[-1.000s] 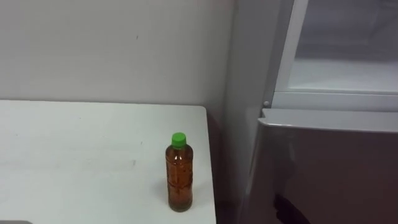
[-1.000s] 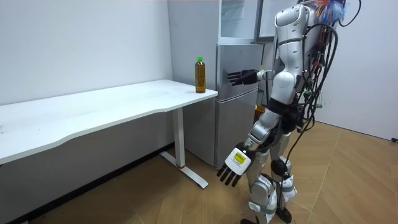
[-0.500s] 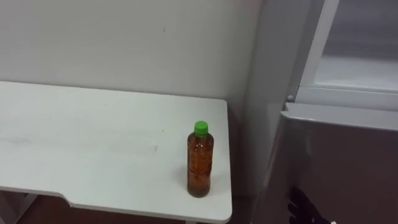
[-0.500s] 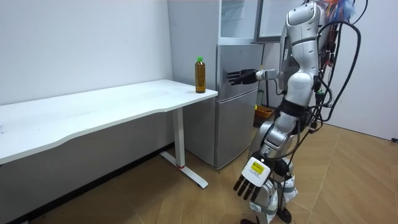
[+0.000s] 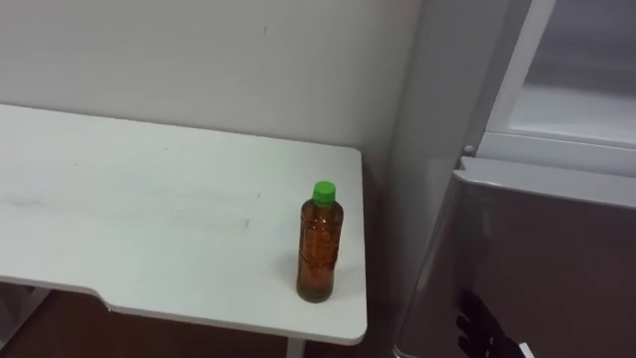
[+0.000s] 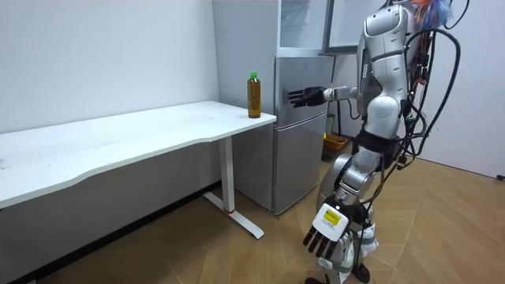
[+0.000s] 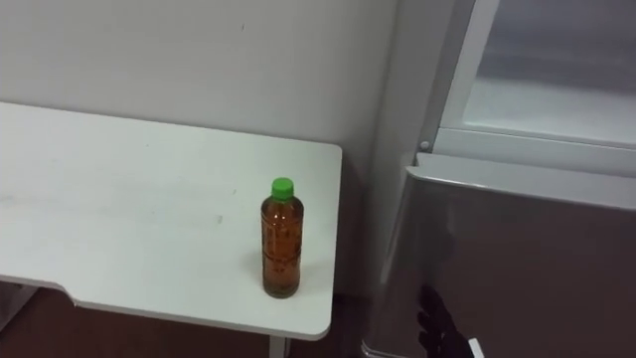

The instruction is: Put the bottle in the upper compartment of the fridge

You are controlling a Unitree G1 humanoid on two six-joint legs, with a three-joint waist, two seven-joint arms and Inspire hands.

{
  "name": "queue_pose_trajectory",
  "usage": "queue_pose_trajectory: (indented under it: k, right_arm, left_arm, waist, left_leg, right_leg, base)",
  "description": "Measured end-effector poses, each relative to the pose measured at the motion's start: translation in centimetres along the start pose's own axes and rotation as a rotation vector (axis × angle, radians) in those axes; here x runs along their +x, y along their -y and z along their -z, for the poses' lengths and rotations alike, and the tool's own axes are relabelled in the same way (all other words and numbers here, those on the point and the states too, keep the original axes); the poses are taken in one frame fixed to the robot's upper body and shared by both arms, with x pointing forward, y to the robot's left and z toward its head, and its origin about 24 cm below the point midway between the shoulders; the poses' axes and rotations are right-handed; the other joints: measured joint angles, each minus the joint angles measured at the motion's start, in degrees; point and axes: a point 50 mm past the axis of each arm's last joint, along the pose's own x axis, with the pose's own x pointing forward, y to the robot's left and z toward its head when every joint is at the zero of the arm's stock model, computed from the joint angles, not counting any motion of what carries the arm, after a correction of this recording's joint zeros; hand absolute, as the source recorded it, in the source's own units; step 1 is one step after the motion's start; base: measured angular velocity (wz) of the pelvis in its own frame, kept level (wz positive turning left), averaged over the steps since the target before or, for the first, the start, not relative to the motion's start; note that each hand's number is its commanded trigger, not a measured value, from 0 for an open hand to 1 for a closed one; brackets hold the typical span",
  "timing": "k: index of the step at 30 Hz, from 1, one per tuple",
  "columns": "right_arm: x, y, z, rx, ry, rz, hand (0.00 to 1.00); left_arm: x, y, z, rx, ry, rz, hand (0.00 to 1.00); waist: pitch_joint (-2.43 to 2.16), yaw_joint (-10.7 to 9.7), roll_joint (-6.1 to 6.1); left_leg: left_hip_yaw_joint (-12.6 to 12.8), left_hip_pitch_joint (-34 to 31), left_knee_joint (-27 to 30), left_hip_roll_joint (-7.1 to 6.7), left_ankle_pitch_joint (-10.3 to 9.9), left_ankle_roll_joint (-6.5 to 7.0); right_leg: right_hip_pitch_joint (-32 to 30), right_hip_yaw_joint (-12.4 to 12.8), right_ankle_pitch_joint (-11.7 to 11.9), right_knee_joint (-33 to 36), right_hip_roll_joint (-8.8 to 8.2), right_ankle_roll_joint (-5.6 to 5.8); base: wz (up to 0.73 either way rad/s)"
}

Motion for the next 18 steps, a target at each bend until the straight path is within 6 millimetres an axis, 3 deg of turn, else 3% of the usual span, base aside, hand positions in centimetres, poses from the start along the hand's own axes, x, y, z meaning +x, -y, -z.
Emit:
queue_pose_trajectory:
  k: [8,10,18]
  right_arm:
    - [0.8,-0.1,-0.7,0.063,0.0,0.048,0.0]
    - [0.9,-0.2,-0.8,0.086,0.0,0.052,0.0]
    - [1.3,-0.6,-2.0,0.1,0.031,0.037,0.0]
  left_arm:
    - [0.0,-0.3,-0.1,0.004,-0.006,-0.016,0.0]
    - [0.1,-0.3,-0.5,0.003,0.004,-0.018,0.0]
    - [0.2,-0.3,-1.0,0.015,0.022,-0.018,0.0]
  waist:
    - [-0.02,0.3,-0.02]
    - [0.15,0.5,0.26]
    - [0.0,0.7,1.05]
  left_leg:
    - [-0.2,-1.6,0.2,0.13,0.8,0.1]
    - [-0.8,-1.9,0.8,0.2,0.8,0.1]
    - [-1.5,-3.9,1.9,0.29,1.2,0.08]
  right_leg:
    - [-1.5,-0.3,0.8,0.0,0.06,-0.17]
    - [-1.4,-0.5,0.7,0.1,0.07,0.09]
    - [-3.2,-1.0,0.7,1.3,0.04,-0.08]
  base:
    - [0.02]
    - [0.05]
    - [0.04]
